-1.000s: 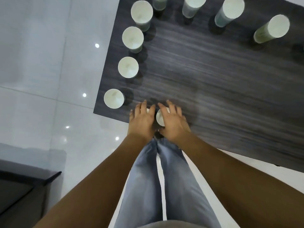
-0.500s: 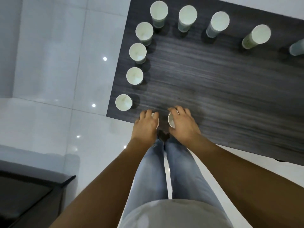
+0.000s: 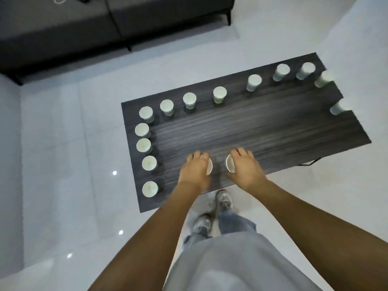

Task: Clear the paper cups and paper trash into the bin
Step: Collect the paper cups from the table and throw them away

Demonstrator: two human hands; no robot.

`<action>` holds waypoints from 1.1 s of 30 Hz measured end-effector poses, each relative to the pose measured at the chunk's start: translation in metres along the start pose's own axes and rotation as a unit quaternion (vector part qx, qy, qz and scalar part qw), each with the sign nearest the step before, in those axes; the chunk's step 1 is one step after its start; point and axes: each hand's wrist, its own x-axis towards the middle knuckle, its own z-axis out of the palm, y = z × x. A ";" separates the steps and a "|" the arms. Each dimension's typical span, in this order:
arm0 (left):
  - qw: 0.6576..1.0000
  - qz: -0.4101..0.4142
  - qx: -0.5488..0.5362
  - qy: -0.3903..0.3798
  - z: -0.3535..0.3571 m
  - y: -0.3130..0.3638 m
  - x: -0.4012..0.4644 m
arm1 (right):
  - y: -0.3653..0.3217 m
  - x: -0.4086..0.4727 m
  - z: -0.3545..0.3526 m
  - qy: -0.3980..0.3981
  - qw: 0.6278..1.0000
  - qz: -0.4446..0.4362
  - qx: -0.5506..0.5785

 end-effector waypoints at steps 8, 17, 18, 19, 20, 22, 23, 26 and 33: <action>0.986 0.152 0.069 -0.021 -0.034 0.094 -0.012 | 0.066 -0.092 -0.038 0.114 0.982 0.123 0.087; 0.936 0.301 0.169 -0.069 -0.004 0.279 -0.021 | 0.198 -0.211 -0.074 0.196 0.946 0.243 0.088; 0.928 0.318 0.177 -0.075 0.006 0.304 -0.025 | 0.216 -0.226 -0.075 0.206 0.938 0.258 0.101; 0.921 0.334 0.183 -0.081 0.017 0.330 -0.029 | 0.235 -0.242 -0.076 0.219 0.929 0.274 0.117; 0.913 0.349 0.189 -0.089 0.031 0.356 -0.034 | 0.253 -0.258 -0.077 0.232 0.919 0.291 0.132; 0.897 0.378 0.203 -0.105 0.063 0.410 -0.047 | 0.294 -0.295 -0.075 0.251 0.900 0.321 0.152; 0.889 0.393 0.209 -0.111 0.081 0.437 -0.055 | 0.315 -0.313 -0.073 0.259 0.892 0.334 0.160; 0.861 0.440 0.216 -0.132 0.141 0.522 -0.085 | 0.384 -0.376 -0.066 0.280 0.865 0.376 0.179; 0.810 0.517 0.214 -0.178 0.264 0.692 -0.155 | 0.528 -0.521 -0.044 0.301 0.801 0.469 0.219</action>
